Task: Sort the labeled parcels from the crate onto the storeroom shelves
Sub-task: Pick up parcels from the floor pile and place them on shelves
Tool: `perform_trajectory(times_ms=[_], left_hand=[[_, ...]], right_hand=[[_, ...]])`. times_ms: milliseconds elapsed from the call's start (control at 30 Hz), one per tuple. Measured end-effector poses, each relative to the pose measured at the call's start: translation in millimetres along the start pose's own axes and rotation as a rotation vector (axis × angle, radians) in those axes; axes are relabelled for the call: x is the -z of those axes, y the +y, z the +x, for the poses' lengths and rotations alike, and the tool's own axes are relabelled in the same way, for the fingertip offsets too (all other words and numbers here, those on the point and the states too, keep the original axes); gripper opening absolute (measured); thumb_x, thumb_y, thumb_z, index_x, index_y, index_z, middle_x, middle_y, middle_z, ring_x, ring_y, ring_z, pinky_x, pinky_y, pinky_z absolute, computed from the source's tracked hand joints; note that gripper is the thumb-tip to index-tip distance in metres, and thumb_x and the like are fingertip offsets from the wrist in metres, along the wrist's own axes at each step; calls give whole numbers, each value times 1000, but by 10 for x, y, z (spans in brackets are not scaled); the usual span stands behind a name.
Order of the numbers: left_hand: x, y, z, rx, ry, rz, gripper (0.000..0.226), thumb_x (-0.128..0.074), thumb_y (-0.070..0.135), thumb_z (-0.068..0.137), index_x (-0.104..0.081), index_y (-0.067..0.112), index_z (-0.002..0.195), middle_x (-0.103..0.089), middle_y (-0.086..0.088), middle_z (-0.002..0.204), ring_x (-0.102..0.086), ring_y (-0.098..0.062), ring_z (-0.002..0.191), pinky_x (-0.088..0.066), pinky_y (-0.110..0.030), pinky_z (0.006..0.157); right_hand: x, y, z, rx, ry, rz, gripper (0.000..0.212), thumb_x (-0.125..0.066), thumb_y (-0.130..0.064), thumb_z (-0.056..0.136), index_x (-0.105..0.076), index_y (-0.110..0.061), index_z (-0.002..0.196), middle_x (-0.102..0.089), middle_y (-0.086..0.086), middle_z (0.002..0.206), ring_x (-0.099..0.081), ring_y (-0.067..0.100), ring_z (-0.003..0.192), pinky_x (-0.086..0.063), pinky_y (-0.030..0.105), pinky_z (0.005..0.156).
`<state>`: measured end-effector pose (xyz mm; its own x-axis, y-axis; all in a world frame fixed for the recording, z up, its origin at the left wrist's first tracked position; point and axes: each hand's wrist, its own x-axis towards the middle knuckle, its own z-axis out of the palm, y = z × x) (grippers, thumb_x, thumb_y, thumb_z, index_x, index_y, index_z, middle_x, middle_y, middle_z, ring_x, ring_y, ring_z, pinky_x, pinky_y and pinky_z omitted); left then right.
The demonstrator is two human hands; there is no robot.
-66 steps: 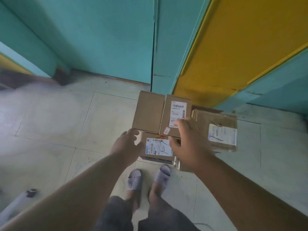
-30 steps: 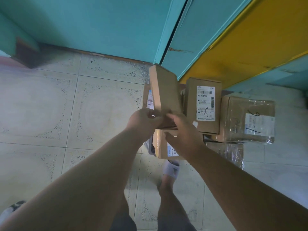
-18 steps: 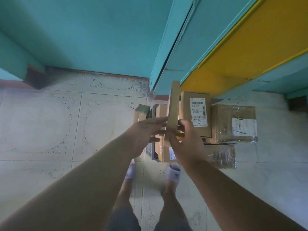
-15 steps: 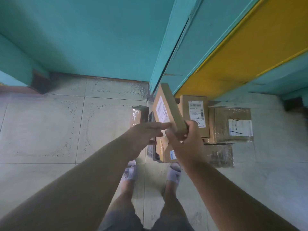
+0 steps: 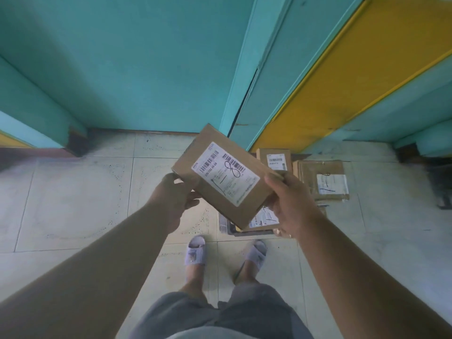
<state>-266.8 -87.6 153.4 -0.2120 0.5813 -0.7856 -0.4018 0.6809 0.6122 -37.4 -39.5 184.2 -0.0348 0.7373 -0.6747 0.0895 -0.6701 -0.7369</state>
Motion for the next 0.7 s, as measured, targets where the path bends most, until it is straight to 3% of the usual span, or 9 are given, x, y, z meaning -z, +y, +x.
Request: perform_trajectory(times_ms=[100, 233, 400, 500, 600, 700], left_hand=[[53, 78, -29, -67, 7, -48, 44, -63, 11, 94, -49, 19, 135, -70, -12, 119, -71, -31, 101, -55, -50, 96], [62, 223, -131, -154, -41, -15, 31, -56, 13, 99, -59, 31, 125, -76, -3, 108, -72, -24, 101, -54, -41, 92], [-21, 98, -172, -53, -224, 110, 20, -60, 11, 98, -63, 26, 110, -76, -4, 107, -74, -21, 94, -55, -39, 94], [-80, -178, 0, -26, -116, 171, 24, -65, 15, 95, -59, 24, 116, -74, -3, 107, -72, -28, 99, -57, -50, 92], [-104, -471, 343, 11, 58, 260, 43, -66, 37, 78, -57, 34, 119, -74, 2, 103, -70, -37, 98, -55, -61, 89], [-181, -739, 689, 24, 108, 374, 28, -64, 32, 86, -53, 41, 110, -73, 0, 99, -69, -41, 99, -56, -61, 86]], right_hand=[[19, -47, -28, -71, -91, 41, 28, -54, -12, 100, -54, 4, 123, -66, 28, 116, -64, 42, 112, -52, 56, 98], [49, -24, -42, -102, -194, -283, 23, -60, -15, 98, -61, -1, 116, -73, 16, 110, -70, 33, 104, -56, 50, 95], [-26, 117, -20, -120, -165, -61, 22, -56, -8, 99, -61, 7, 114, -72, 24, 108, -70, 38, 101, -59, 42, 90], [-13, 388, 161, -148, -67, -191, 22, -56, -20, 101, -65, 0, 106, -73, 20, 103, -71, 35, 95, -58, 38, 87], [203, 728, 515, -24, 77, -755, 27, -56, -32, 99, -61, -12, 115, -68, 9, 107, -68, 27, 98, -56, 36, 86], [415, 1097, 935, -9, 215, -768, 36, -57, -39, 94, -62, -15, 120, -65, 0, 105, -68, 19, 93, -60, 38, 76]])
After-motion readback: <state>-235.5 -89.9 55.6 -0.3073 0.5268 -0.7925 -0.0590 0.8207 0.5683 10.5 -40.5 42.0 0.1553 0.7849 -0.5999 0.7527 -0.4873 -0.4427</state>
